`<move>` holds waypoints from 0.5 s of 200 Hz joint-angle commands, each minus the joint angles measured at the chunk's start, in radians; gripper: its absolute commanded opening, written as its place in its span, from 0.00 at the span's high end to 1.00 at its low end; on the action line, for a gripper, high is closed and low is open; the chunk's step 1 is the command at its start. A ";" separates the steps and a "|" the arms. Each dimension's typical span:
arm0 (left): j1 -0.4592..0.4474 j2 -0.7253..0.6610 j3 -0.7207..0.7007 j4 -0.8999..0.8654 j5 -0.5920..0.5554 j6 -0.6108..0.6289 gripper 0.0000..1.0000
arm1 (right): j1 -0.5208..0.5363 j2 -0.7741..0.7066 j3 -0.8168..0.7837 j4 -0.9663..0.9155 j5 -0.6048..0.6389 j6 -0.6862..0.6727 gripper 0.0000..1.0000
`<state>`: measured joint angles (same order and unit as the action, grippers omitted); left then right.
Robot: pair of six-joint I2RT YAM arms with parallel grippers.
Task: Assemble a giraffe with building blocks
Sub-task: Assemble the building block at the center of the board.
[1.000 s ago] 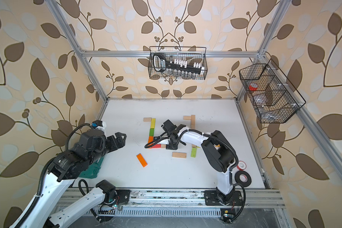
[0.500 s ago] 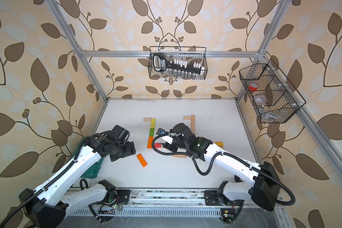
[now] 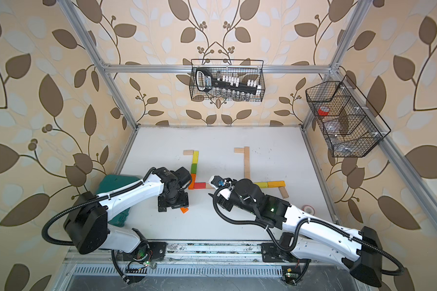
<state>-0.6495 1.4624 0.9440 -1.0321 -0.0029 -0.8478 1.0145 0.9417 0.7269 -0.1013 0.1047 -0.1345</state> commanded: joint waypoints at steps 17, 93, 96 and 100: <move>-0.017 0.107 0.013 0.034 -0.015 -0.042 0.17 | 0.005 -0.081 -0.047 -0.014 0.013 0.024 0.42; -0.013 0.258 0.055 0.085 -0.046 0.023 0.23 | 0.007 -0.132 -0.093 -0.013 0.005 0.053 0.43; -0.012 0.259 0.055 0.087 -0.045 0.024 0.23 | 0.006 -0.132 -0.093 -0.014 0.004 0.053 0.43; -0.011 0.260 0.054 0.088 -0.044 0.021 0.24 | 0.006 -0.134 -0.092 -0.016 0.004 0.054 0.43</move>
<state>-0.6559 1.6997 0.9905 -0.9539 -0.0093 -0.8379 1.0145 0.8200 0.6476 -0.1123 0.1081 -0.1005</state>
